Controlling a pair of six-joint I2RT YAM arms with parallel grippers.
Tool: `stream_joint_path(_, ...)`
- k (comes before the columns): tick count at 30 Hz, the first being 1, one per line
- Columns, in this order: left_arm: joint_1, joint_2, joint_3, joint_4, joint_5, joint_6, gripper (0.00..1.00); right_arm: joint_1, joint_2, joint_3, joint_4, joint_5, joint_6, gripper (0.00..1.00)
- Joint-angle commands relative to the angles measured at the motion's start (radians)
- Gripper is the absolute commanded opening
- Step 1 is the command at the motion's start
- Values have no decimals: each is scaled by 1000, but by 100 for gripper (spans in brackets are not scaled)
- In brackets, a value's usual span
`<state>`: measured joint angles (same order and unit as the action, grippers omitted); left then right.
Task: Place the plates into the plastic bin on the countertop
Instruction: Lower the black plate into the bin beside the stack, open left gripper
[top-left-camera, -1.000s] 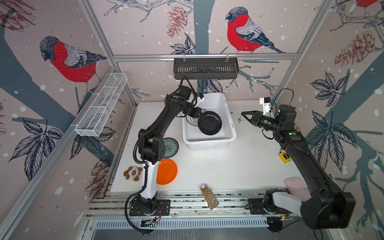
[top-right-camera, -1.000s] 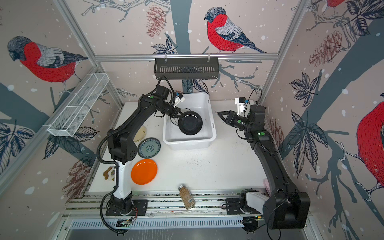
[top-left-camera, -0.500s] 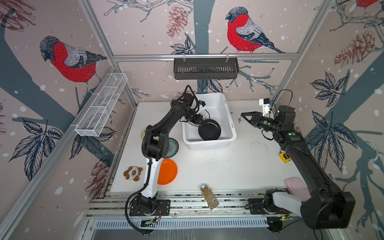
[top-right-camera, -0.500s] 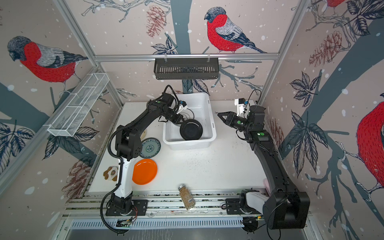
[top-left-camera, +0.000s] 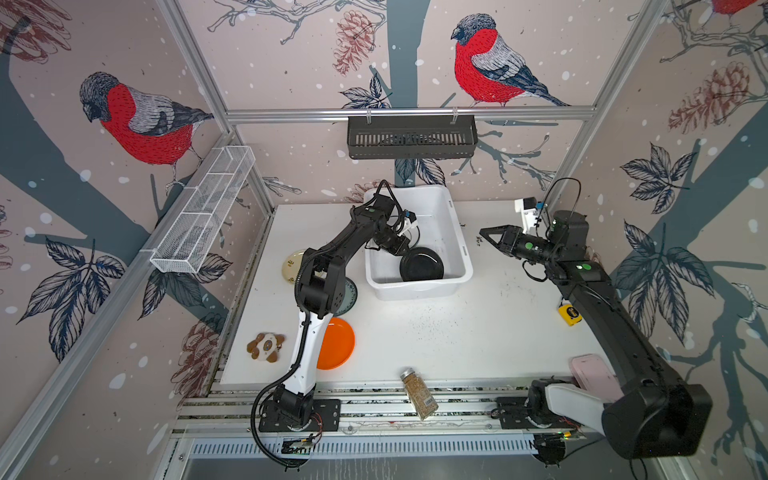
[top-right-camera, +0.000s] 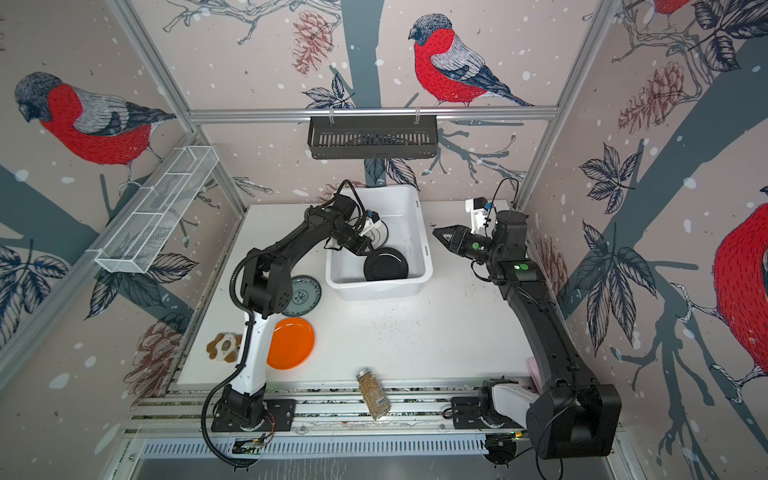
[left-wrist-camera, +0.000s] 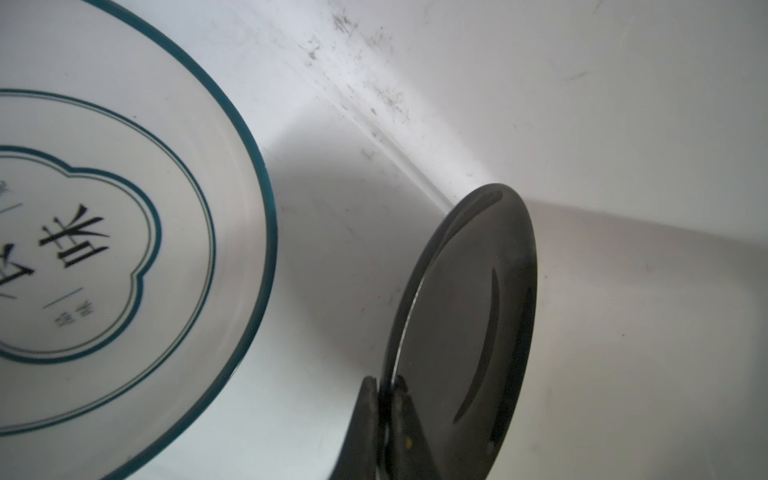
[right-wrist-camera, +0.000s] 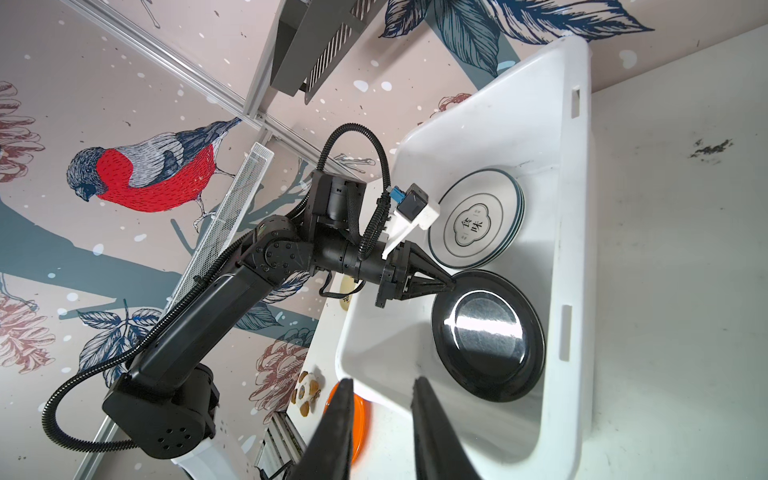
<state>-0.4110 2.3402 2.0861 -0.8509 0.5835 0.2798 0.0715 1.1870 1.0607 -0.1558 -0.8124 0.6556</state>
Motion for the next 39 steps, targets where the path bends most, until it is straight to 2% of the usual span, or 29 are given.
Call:
stream_joint_path(1, -5, 14, 8, 7, 20, 28, 0, 7, 4, -4, 24, 7, -6, 27)
stream_joint_path(23, -12, 87, 52, -8, -11, 50, 0, 29, 52, -39, 111, 7, 32, 27)
stream_joint_path(39, -25, 111, 63, 1, -62, 59, 8, 34, 62, -62, 144, 6, 47, 27)
